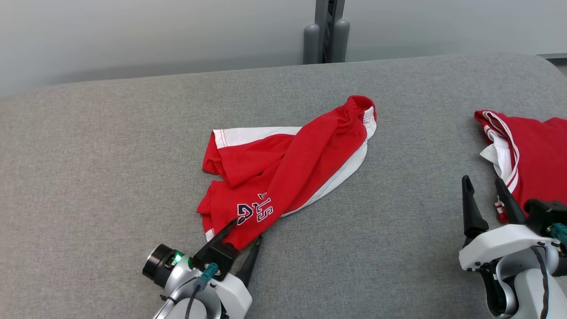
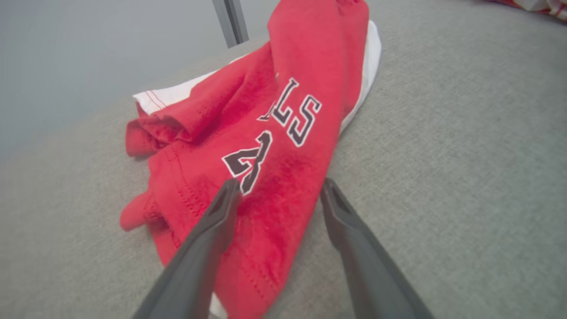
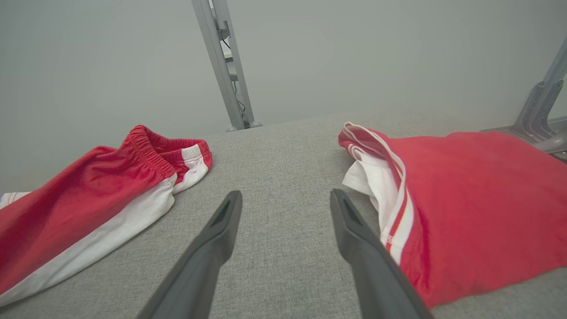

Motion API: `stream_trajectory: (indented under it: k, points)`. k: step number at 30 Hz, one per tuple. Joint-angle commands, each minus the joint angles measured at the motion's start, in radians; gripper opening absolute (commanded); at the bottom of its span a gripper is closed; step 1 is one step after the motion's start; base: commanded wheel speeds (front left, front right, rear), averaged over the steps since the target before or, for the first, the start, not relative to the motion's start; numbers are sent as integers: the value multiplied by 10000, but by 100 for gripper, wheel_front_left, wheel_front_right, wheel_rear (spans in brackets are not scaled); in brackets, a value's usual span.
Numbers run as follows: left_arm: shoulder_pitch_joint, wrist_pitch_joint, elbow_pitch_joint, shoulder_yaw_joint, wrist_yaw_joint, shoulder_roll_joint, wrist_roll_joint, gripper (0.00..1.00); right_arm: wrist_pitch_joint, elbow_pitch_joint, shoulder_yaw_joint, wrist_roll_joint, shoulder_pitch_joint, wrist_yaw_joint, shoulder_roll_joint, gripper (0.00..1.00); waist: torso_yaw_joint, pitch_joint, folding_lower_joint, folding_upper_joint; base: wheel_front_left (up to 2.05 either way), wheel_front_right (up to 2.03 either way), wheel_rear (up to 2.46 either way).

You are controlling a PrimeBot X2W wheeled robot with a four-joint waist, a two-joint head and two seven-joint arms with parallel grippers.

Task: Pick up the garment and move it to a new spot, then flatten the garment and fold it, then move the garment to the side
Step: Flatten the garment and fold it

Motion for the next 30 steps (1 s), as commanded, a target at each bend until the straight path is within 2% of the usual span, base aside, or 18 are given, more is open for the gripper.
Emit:
stream_trajectory:
  k: [1,2,6,11,17,21,25,30]
  points:
    - [-158,-38,33,86,54,26,-97,35,-58,0,-13,-56,1,1,-36,100,0,-4,0,0,0,0,0]
    - [-180,-40,80,147,62,5,-194,0,-67,11,-31,-64,22,1,-32,100,5,-9,0,0,0,0,0]
    - [-225,-51,-71,415,69,-36,-582,0,-37,82,-32,-89,60,1,-8,100,106,-45,0,0,0,0,0]
    - [-18,-52,-648,641,-230,-68,-1027,0,-29,159,-18,-160,148,1,15,100,409,-140,0,0,0,0,0]
    - [264,-53,-1320,405,-502,113,-924,0,-22,208,17,-187,130,1,35,100,821,-318,0,0,0,0,0]
    - [494,-54,-1765,214,-585,360,-801,0,-53,297,37,-143,108,1,54,100,1020,-482,0,0,0,0,0]
    - [847,142,-2407,-131,-856,644,-804,0,-112,428,90,-97,163,1,82,100,1178,-652,0,0,0,0,0]
    - [1215,990,-3408,-607,-1228,1227,-1173,0,-151,577,146,-45,152,1,112,100,1249,-814,0,0,0,0,0]
